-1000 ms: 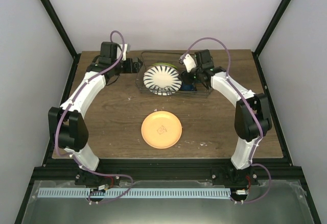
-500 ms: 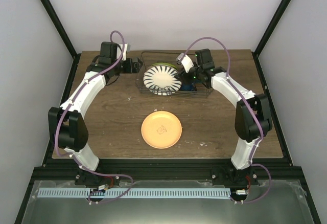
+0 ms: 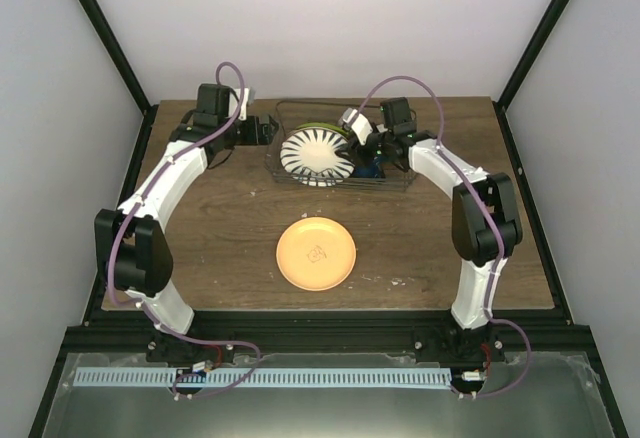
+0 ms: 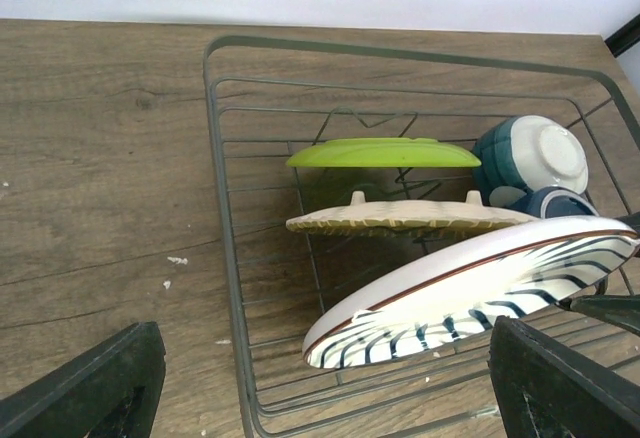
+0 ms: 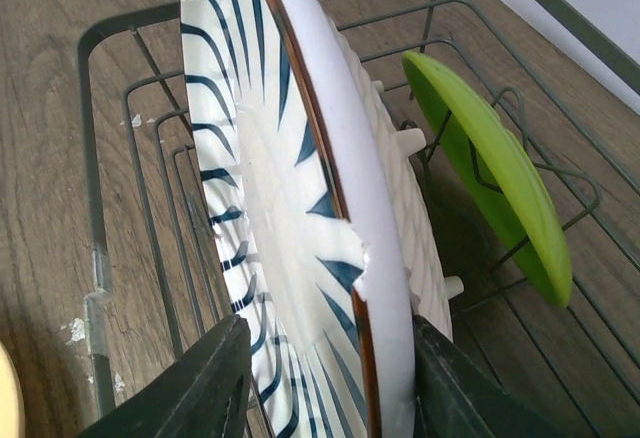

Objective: Load the mixed dishes into the dish rack

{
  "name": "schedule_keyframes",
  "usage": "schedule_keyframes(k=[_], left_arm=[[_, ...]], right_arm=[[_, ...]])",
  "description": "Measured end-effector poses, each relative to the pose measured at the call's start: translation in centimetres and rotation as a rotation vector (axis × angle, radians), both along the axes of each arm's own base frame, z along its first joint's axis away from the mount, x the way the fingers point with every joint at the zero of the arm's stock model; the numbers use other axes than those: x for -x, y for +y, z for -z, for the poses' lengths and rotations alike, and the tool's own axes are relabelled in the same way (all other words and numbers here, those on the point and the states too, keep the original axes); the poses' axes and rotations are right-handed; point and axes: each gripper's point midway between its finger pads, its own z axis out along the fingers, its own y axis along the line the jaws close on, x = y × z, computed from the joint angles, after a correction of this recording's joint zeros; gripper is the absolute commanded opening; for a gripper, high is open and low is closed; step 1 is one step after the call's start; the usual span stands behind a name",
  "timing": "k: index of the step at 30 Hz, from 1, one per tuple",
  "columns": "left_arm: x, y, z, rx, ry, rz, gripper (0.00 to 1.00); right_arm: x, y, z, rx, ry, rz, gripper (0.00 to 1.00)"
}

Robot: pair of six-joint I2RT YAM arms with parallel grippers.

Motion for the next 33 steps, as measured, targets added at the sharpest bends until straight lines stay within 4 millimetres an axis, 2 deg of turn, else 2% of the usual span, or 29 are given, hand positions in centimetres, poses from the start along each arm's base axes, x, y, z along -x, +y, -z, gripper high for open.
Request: schedule_keyframes(k=[9, 12, 17, 33], left_arm=[[0.0, 0.2, 0.4, -0.009, 0.006, -0.01, 0.9], [0.0, 0.2, 0.4, -0.01, 0.006, -0.011, 0.9], [0.0, 0.2, 0.4, -0.01, 0.006, -0.011, 0.9], [0.0, 0.3, 0.4, -0.012, 0.006, -0.014, 0.9]], right_arm=[[-0.4, 0.7, 0.1, -0.026, 0.005, -0.051, 0.37], [-0.6, 1.1, 0.2, -0.038, 0.012, -0.068, 0.26], [-1.1, 1.7, 0.3, -0.047, 0.014, -0.093, 0.02], [-0.7, 1.6, -0.2, 0.006, -0.029, -0.102, 0.01]])
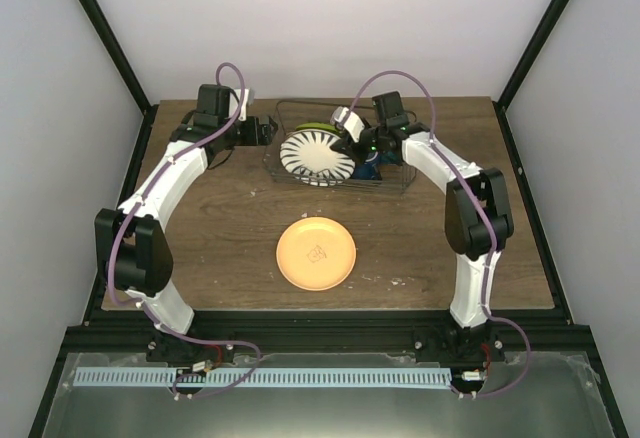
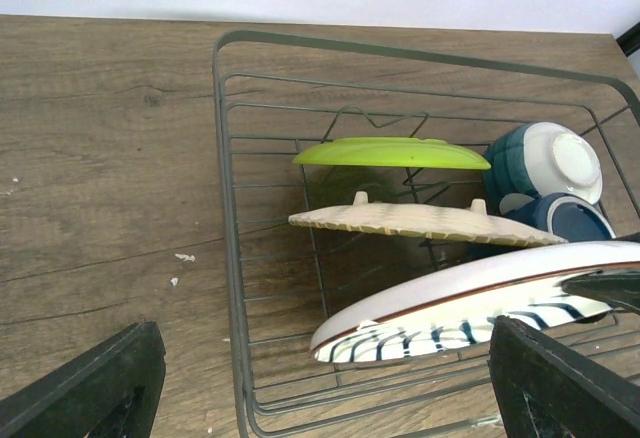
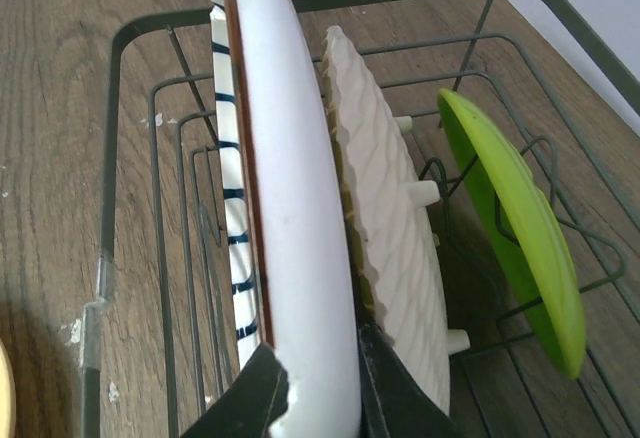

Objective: Load the mixed dishes into the dish rack

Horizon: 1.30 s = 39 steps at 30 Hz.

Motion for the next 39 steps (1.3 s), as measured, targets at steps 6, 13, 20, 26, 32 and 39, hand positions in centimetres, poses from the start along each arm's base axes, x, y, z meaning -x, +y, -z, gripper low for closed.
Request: schedule_keyframes(k=[6, 13, 20, 26, 32, 39], left_arm=[[-0.1, 0.0, 0.1, 0.0, 0.002, 0.0, 0.9], [-0.1, 0.0, 0.3, -0.001, 0.006, 0.0, 0.9], [-0.2, 0.0, 0.3, 0.0, 0.007, -0.001, 0.9], [-0.2, 0.0, 0.3, 0.003, 0.009, -0.004, 0.89], [-0.2, 0.0, 0.3, 0.007, 0.011, -0.008, 0.89], [-0.2, 0.0, 0.3, 0.008, 0.012, -0.009, 0.89]], right_arm=[[0.5, -1.0, -1.5, 0.048, -0.034, 0.018, 0.01], [1.0, -1.6, -4.3, 0.051, -0.084, 0.04, 0.01], [0.7, -1.5, -7.9, 0.018, -0.168, 0.042, 0.01], [0.5, -1.5, -8.6, 0.011, -0.191, 0.045, 0.01], [0.5, -1.5, -8.6, 0.014, -0.198, 0.042, 0.01], [0.3, -1.6, -8.7, 0.035, -0.233, 0.033, 0.01]])
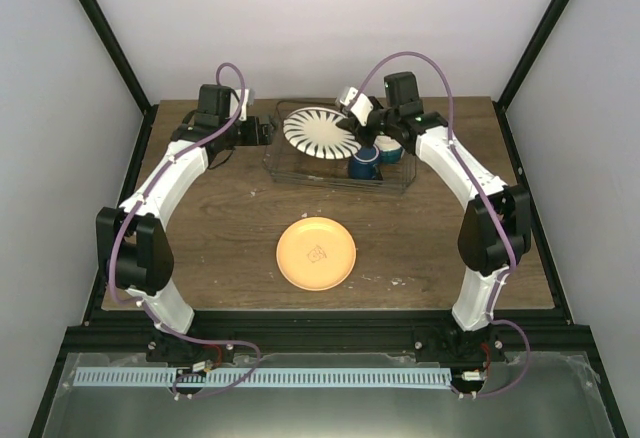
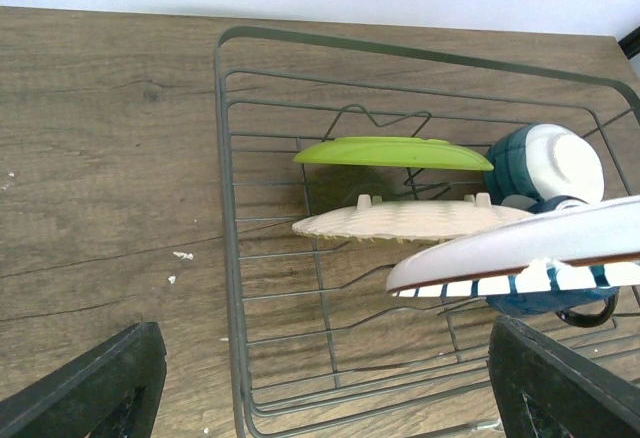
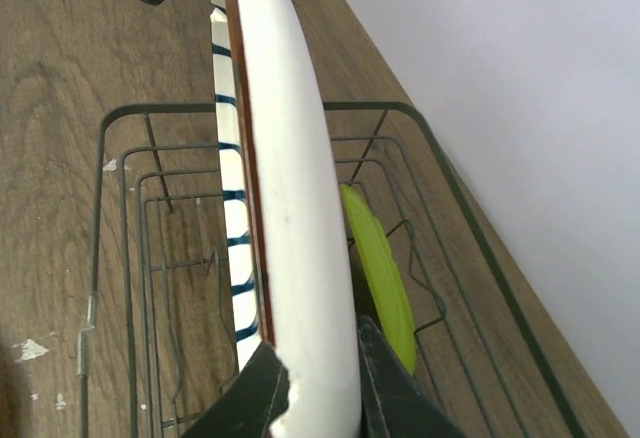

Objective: Load the mixed dishes into the dish rack

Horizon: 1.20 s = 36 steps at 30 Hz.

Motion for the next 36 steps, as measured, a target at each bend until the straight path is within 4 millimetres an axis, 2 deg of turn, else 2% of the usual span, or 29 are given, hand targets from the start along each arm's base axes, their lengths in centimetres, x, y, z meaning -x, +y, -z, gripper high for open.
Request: schedule_keyframes(k=[7, 16, 32, 36], left_arm=[[0.0, 0.0, 0.0, 0.001, 0.0, 0.0, 0.89], [0.0, 0.0, 0.0, 0.0, 0.0, -0.001, 0.89], [0.1, 0.1, 0.5, -0.007, 0.019, -0.001, 0.89], [0.1, 0.1, 0.9, -0.012, 0.034, -0.001, 0.89]], right_arm=[[-0.5, 0.1, -1.9, 0.004, -0.072, -0.014, 0.01], [0.0, 0.5, -2.0, -0.012, -0.068, -0.047, 0.01], [1.3, 0.9, 3.0, 0.014, -0.016, -0.085, 0.01], [1.2, 0.8, 3.1, 0.024, -0.023, -0.086, 0.01]])
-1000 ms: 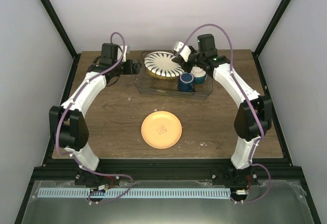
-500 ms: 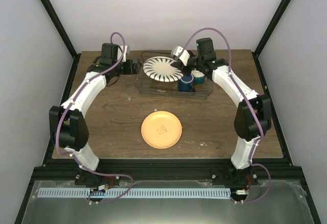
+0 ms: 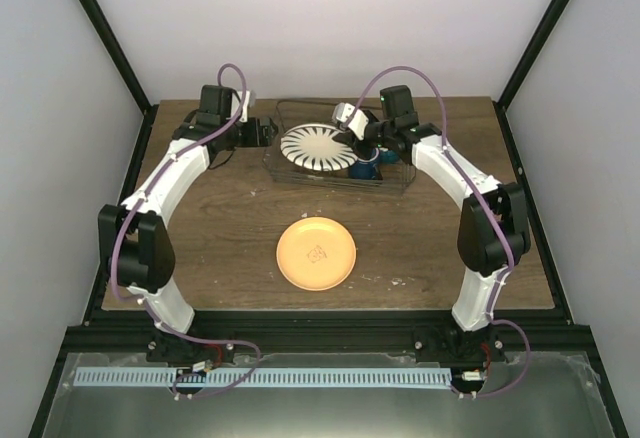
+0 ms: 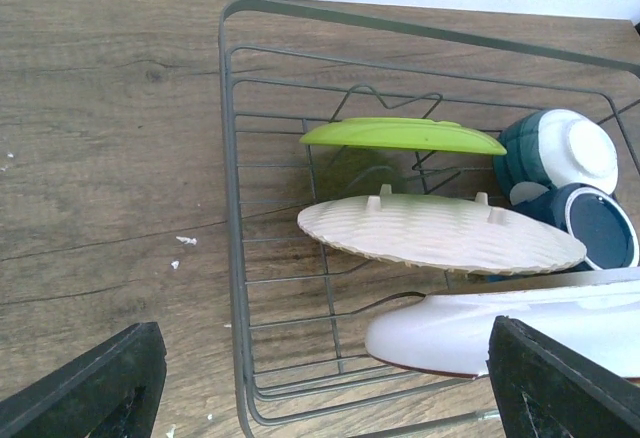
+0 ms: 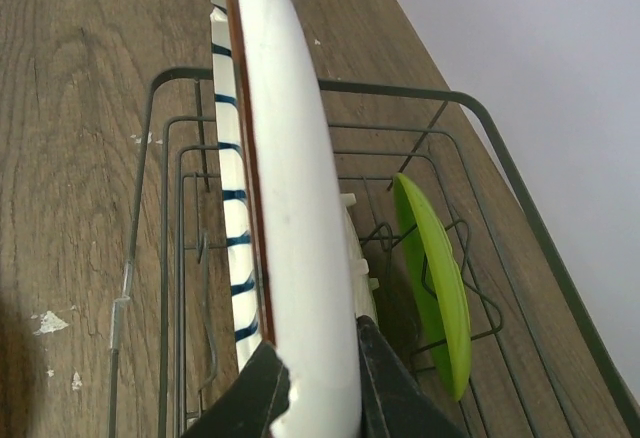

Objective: Load the mixed dishes into the dish rack

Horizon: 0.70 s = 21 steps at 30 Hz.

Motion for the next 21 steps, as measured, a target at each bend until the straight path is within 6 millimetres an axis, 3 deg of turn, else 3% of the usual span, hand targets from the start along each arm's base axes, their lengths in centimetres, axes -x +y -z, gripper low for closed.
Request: schedule_keyframes(k=[7, 21], left_arm=[[-0.3, 0.0, -0.2, -0.002, -0.002, -0.002, 0.89], [-0.8, 0.0, 0.5, -0.01, 0.011, -0.008, 0.89]], right_arm=[[0.0, 0.1, -0.6, 0.004, -0.012, -0.008, 0.01], [-0.2, -0.4, -5.0, 0.003, -0.144, 0.004, 0.01]])
